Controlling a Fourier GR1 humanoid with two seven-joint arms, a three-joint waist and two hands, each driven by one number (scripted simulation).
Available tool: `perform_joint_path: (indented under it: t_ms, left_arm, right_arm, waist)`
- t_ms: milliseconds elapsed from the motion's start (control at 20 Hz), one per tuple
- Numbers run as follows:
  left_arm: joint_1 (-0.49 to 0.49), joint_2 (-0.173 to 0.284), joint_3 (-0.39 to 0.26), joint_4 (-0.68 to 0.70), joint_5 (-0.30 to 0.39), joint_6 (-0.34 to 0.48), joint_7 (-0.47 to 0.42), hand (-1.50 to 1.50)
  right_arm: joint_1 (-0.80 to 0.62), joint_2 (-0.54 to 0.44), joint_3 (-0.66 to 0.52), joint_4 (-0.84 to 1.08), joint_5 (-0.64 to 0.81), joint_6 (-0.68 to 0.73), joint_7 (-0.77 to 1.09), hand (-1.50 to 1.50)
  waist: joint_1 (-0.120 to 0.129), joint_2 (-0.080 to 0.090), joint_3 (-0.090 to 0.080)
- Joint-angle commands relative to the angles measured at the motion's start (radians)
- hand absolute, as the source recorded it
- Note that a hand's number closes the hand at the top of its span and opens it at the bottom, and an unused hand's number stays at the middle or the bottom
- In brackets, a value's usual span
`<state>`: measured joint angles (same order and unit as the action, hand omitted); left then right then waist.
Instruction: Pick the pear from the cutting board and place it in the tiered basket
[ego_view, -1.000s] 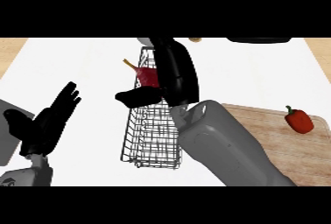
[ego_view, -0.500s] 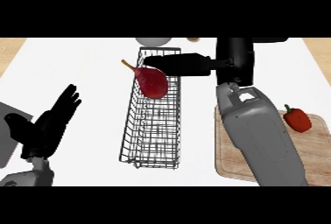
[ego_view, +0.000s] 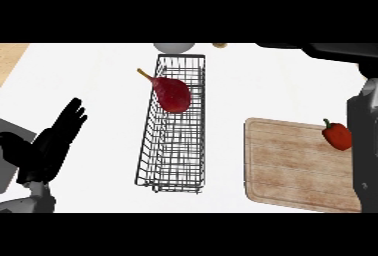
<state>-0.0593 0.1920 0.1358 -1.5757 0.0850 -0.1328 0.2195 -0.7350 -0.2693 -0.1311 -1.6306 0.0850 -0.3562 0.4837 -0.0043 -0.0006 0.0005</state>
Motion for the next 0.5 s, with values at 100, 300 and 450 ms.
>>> perform_joint_path:
  t_ms: [100, 300, 450]
  left_arm:
    - [-0.053, 0.008, 0.023, 0.016, 0.017, 0.009, 0.049, 0.00]
    - [-0.016, -0.026, -0.005, 0.026, -0.026, 0.024, -0.023, 0.00]
    - [-0.054, 0.011, 0.022, 0.021, 0.004, 0.000, 0.029, 0.00]
  right_arm:
    - [0.078, -0.161, -0.217, 0.026, -0.187, 0.161, -0.101, -1.50]
    - [0.130, -0.243, -0.304, 0.073, -0.278, 0.272, -0.132, -1.50]
    - [0.135, -0.319, -0.376, 0.163, -0.358, 0.380, -0.181, -1.50]
  waist:
    - [-0.002, 0.001, 0.000]
    - [0.002, 0.001, 0.000]
    - [0.003, 0.001, 0.000]
